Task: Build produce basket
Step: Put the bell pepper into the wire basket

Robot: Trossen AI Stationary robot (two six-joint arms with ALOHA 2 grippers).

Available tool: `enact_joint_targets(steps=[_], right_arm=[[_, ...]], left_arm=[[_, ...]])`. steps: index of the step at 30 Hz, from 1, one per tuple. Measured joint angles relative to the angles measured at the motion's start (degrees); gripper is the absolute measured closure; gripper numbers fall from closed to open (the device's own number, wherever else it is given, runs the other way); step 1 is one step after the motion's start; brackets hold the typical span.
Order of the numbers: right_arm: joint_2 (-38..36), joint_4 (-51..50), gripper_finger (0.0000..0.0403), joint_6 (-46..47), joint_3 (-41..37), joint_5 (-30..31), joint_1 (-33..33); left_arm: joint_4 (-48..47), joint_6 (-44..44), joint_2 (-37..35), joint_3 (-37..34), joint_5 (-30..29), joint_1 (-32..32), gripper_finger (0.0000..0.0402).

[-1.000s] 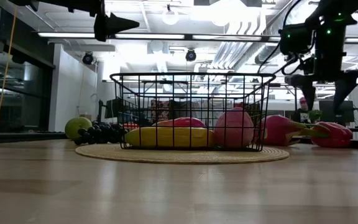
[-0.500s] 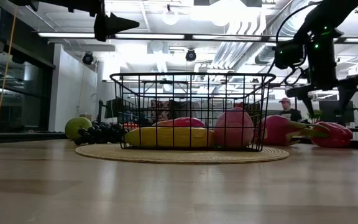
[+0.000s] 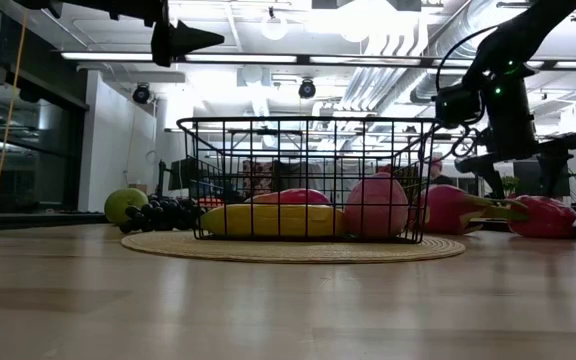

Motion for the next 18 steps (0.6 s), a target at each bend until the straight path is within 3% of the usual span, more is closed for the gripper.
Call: enact_joint_targets(steps=[18], right_arm=[[1.3,-4.9,0.0096,-6.4,0.0,-7.8,0.0]], left_arm=[[0.0,0.0,0.0,0.0,0.0,0.0,0.0009]])
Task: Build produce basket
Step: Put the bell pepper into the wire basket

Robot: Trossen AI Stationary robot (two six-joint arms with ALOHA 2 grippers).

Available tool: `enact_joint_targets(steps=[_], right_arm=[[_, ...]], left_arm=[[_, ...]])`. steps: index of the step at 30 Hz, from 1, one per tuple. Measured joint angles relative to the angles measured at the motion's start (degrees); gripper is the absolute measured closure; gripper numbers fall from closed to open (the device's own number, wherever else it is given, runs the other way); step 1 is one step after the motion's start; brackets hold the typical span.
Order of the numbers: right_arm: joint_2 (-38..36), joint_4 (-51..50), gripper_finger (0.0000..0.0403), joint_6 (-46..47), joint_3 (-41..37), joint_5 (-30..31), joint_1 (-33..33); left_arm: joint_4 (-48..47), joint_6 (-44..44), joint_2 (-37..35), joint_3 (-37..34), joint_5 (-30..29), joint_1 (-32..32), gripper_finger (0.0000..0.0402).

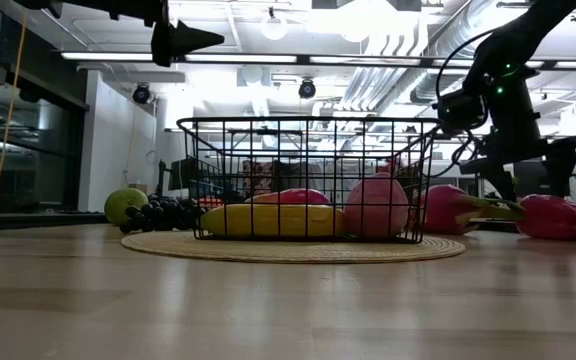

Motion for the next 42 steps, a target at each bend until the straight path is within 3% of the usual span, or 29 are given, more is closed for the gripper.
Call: enact_joint_targets(steps=[10,21,26,38,42], right_arm=[[0.0,-0.7,0.0102,-2.5,0.0,-1.5,0.0],[-2.0,-1.8,0.0198,-3.1,0.0,-1.6,2.4],[-9.2,-2.3,0.0203,-2.5,0.0,-1.6,5.7],[-35.4,-2.4,0.0240,3.9,0.0,-1.6,12.6],[-40.0,-2.6,0.0252,4.7,0.0,-5.4,13.0]], left_arm=[[0.0,0.0,0.0,0.0,0.0,0.0,0.0009],[0.0,0.0,0.0,0.0,0.0,0.0,0.0009],[0.0,0.0,0.0,0.0,0.0,0.0,0.0009],[0.0,0.0,0.0,0.0,0.0,0.0,0.0009],[0.0,0.0,0.0,0.0,0.0,0.0,0.0009]])
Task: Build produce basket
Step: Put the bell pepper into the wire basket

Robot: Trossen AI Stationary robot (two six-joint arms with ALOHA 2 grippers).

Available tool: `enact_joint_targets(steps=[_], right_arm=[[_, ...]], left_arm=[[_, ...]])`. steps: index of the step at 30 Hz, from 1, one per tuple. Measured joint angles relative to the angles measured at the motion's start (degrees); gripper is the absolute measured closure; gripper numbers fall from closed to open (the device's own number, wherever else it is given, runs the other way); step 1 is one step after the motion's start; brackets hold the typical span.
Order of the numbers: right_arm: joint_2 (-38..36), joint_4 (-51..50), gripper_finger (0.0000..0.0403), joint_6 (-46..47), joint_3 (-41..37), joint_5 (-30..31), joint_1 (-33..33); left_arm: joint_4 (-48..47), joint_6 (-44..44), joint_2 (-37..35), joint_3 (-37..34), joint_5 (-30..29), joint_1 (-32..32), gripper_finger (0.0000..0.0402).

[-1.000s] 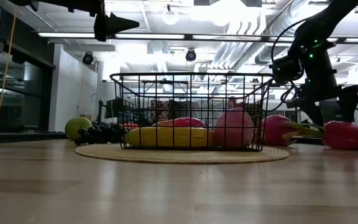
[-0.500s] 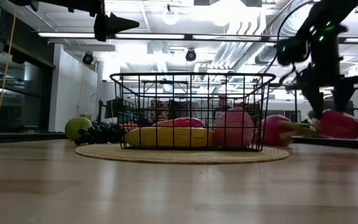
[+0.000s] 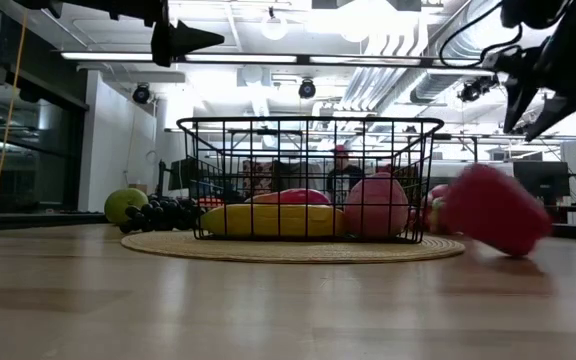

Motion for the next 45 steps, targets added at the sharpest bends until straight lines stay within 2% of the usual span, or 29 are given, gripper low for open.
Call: enact_joint_targets(steps=[3,8,17,21,26,34,45], right_arm=[[-1.4,0.0,0.0252,-0.2,0.0,-3.4,0.6],[-1.8,1.1,0.0252,-1.0,0.0,-3.8,1.9],[-1.8,13.2,0.0248,-4.1,0.0,-6.3,4.1],[-1.8,22.2,0.0223,-4.4,0.0,-10.1,5.1],[-1.8,33.1,0.0169,-6.8,0.0,-15.2,7.7],[-0.8,47.9,0.0102,-15.2,0.0,-19.4,17.0],[8.8,65.8,0.0096,-21.7,0.1,-21.7,33.6]], left_arm=[[0.0,0.0,0.0,0.0,0.0,0.0,0.0009],[0.0,0.0,0.0,0.0,0.0,0.0,0.0009],[0.0,0.0,0.0,0.0,0.0,0.0,0.0009],[0.0,0.0,0.0,0.0,0.0,0.0,0.0009],[0.0,0.0,0.0,0.0,0.0,0.0,0.0009],[0.5,0.0,0.0,0.0,-0.5,0.0,0.0009],[0.7,-0.4,0.0,0.0,-0.7,0.0,0.0009]])
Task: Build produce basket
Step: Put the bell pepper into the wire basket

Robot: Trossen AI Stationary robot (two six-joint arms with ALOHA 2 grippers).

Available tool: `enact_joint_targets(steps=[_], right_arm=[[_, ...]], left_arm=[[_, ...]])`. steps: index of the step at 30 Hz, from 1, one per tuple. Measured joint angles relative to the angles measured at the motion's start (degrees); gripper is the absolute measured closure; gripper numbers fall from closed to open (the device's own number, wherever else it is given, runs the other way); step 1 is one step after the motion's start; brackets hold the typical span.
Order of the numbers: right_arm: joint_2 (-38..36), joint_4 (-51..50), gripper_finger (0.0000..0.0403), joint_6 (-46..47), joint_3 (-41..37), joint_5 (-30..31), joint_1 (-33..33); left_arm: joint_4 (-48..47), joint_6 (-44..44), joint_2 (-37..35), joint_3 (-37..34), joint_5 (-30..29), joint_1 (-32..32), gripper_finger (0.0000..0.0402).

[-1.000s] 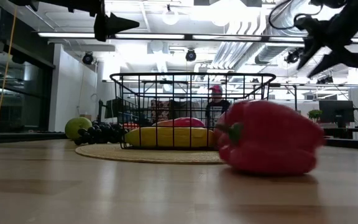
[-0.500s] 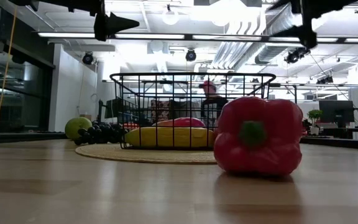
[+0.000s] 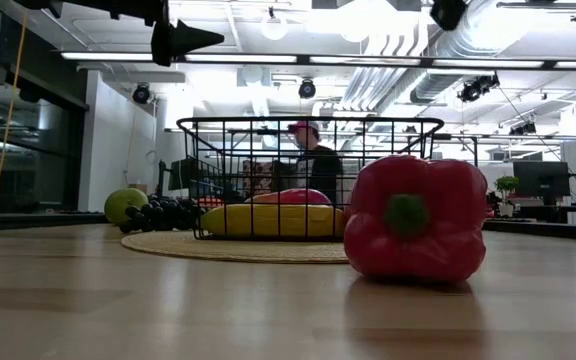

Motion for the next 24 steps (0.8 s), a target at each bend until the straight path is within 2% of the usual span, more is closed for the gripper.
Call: enact_joint_targets(steps=[2,7,11,14,17,24], right_arm=[[2.2,0.5,0.0096,-0.6,0.6,0.3,3.1],[9.6,-4.6,0.0096,-5.1,6.5,6.0,11.2],[16.8,-15.7,0.0096,-11.8,14.9,9.1,15.8],[22.5,-26.7,0.0096,-14.3,21.6,9.3,17.9],[27.4,-33.5,0.0096,-17.0,26.8,9.3,19.6],[36.9,-38.5,0.0096,-37.9,31.5,9.3,22.8]], left_arm=[[0.2,0.0,0.0,0.0,0.0,0.0,0.0009],[0.1,0.0,0.0,0.0,0.0,0.0,0.0009],[-0.3,0.0,0.0,0.0,0.0,0.0,0.0009],[-0.3,0.0,0.0,0.0,0.0,0.0,0.0009],[-0.3,0.0,0.0,0.0,0.0,0.0,0.0009],[-0.3,0.0,0.0,0.0,0.0,0.0,0.0009]])
